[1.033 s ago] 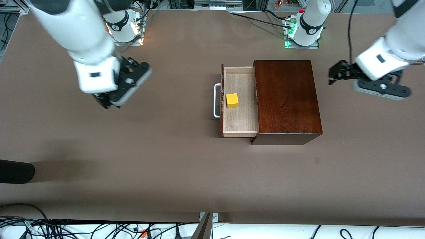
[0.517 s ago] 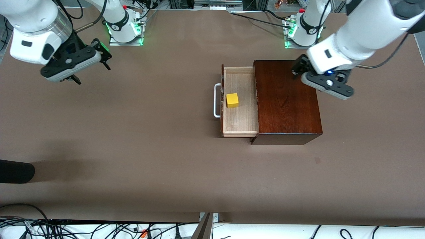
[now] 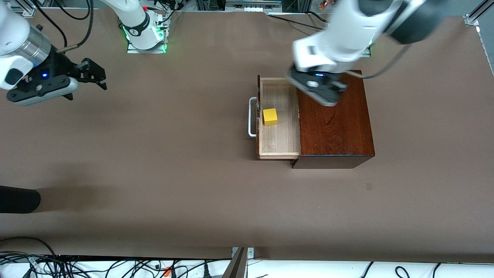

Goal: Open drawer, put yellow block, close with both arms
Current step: 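Raise the right gripper away while the left gripper moves to the drawer, then push the drawer front with the left gripper into the box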

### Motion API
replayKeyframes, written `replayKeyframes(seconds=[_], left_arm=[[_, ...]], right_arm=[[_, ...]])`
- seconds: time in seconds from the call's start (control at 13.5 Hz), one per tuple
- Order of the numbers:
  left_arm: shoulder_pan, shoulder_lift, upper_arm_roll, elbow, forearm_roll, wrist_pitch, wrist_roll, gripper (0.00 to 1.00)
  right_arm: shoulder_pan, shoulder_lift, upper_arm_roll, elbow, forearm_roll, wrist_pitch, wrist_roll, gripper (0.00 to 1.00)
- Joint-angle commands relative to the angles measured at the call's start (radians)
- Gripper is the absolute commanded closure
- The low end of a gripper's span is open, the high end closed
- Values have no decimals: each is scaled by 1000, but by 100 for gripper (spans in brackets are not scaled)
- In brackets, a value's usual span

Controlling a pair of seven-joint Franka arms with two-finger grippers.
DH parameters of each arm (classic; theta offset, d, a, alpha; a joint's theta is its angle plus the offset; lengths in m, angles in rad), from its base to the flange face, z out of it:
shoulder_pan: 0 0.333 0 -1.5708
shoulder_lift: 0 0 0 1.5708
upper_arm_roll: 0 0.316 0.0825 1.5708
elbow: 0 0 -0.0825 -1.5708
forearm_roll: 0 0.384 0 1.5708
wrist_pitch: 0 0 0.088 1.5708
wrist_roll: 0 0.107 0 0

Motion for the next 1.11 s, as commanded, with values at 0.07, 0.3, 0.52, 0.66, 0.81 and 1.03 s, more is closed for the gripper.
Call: replayKeyframes(seconds=[0.07,0.3,0.52,0.66,0.81,1.03], left_arm=[[-67,104,15,38,-12,75,281,0],[-136,182,15,67,-9,157,452,0],[-184,313,16,182,-6,161,583,0],[-233,379,16,225,72,198,608,0],[-251,425,16,224,136,233,693,0],[-283,436,16,204,212,232,700,0]], right_arm=[[-6,-12,-24,-24,50,-9,54,0],[-6,-5,-25,-14,39,-10,96,0],[-3,-4,-24,-8,6,-10,120,0],[-6,5,-25,6,4,-7,128,0],[-7,10,-27,25,-17,-10,128,0],[-7,10,-27,26,-30,-11,128,0]])
